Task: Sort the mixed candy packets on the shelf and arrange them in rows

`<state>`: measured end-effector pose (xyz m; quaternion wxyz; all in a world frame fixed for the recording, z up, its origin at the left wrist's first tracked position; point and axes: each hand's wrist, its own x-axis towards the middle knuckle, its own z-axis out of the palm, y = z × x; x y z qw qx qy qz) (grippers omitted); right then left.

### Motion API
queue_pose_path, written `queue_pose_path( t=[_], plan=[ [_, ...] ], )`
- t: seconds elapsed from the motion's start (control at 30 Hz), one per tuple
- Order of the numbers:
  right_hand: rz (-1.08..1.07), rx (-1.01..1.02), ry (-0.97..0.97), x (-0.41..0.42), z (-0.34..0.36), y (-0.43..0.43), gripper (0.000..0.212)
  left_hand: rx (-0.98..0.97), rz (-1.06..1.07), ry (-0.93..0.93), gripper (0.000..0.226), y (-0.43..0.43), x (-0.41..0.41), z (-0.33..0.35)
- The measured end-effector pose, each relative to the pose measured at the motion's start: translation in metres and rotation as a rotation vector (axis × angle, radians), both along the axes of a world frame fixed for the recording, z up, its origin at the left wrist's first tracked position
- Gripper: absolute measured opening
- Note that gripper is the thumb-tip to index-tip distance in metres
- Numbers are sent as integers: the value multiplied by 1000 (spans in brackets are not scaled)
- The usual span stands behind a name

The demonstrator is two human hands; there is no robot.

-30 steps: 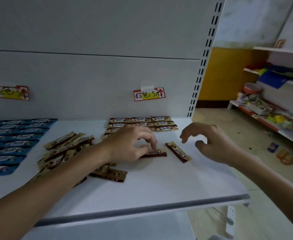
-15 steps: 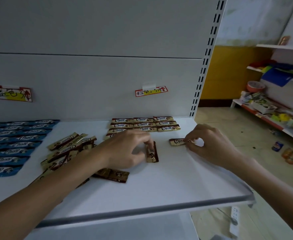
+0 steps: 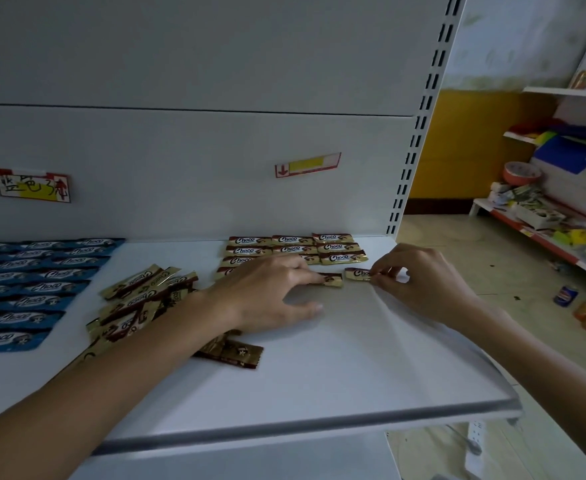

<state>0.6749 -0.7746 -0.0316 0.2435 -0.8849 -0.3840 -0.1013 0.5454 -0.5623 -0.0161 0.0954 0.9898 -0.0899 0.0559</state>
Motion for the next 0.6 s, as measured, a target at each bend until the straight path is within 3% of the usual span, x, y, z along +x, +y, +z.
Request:
queue_pose_path(
  t=[0.6],
  plan=[
    [72,18,1,9,-1,24,10,81,48,-48,57,12,3,-5]
  ],
)
